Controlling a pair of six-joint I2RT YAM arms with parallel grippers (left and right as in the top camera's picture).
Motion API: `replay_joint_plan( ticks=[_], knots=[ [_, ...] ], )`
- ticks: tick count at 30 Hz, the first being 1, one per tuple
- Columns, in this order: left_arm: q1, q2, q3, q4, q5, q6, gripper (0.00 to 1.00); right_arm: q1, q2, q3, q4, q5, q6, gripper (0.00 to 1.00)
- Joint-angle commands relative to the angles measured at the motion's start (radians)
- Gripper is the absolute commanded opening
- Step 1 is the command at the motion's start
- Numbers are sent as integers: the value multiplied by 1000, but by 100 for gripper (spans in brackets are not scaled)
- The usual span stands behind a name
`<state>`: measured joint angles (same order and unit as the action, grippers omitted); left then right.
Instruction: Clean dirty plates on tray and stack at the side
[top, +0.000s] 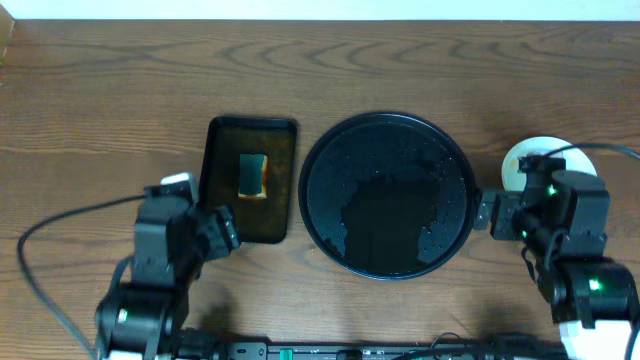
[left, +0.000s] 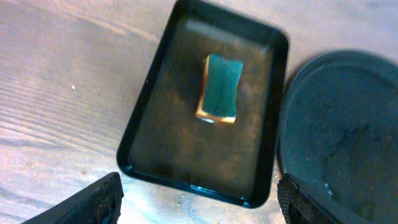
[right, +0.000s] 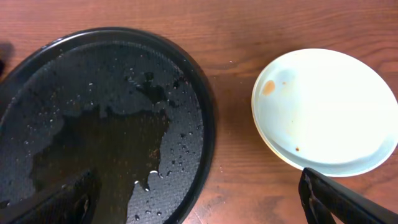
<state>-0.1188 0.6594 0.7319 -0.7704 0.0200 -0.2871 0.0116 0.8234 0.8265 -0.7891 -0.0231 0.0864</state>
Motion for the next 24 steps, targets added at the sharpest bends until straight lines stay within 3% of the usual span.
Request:
replay_joint_plan(
  ticks=[1,24],
  knots=[
    [-3,-76,-11,4,-5,19,80,8,-40,-10,-18,19,-6,99],
    [-3,-113,-11,1,-6,20,80,8,-40,-10,-80,19,-6,99]
  ],
)
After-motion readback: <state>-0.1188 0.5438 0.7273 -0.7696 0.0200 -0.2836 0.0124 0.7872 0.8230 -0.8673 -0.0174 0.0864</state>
